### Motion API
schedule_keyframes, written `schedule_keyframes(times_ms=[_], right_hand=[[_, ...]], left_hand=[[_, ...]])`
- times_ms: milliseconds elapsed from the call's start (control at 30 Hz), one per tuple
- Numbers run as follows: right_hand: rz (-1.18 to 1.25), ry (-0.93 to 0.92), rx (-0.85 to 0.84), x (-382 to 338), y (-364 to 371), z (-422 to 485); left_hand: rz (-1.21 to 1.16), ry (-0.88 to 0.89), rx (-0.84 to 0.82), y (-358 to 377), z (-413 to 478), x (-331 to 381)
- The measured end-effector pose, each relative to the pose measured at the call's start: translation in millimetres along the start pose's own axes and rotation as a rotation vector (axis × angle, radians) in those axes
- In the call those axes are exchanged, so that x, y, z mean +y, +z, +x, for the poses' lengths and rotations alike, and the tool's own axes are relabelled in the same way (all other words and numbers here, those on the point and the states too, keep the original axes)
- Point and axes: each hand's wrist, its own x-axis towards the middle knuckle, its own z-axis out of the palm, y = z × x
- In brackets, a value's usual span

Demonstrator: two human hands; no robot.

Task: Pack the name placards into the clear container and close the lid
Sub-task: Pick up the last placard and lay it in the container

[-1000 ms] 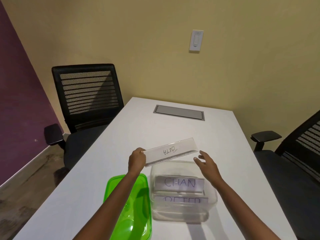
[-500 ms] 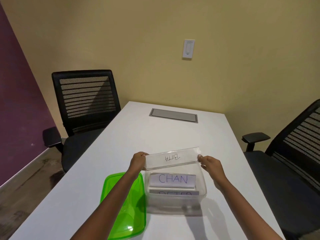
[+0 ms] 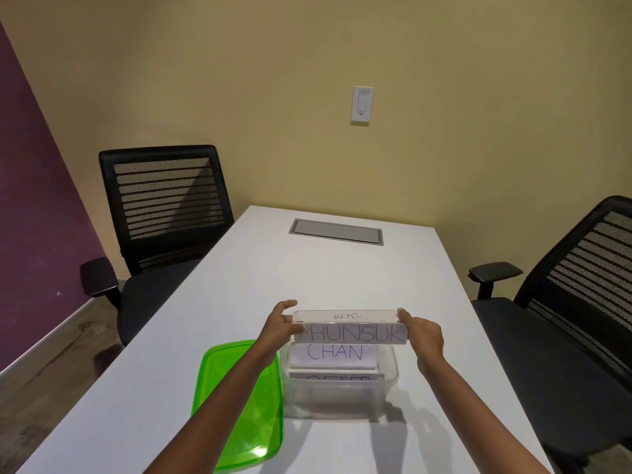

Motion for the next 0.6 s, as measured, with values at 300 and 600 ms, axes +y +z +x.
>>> schedule_keyframes(times_ms=[300,600], right_hand=[[-0.147,-0.013,-0.073,0,0,2],[-0.509,-0.103,-0.16,11,6,5]], left_hand=[[0.214,0.152,0.214,7,1,-5],[0.75,0.175,0.253,12,1,-18]])
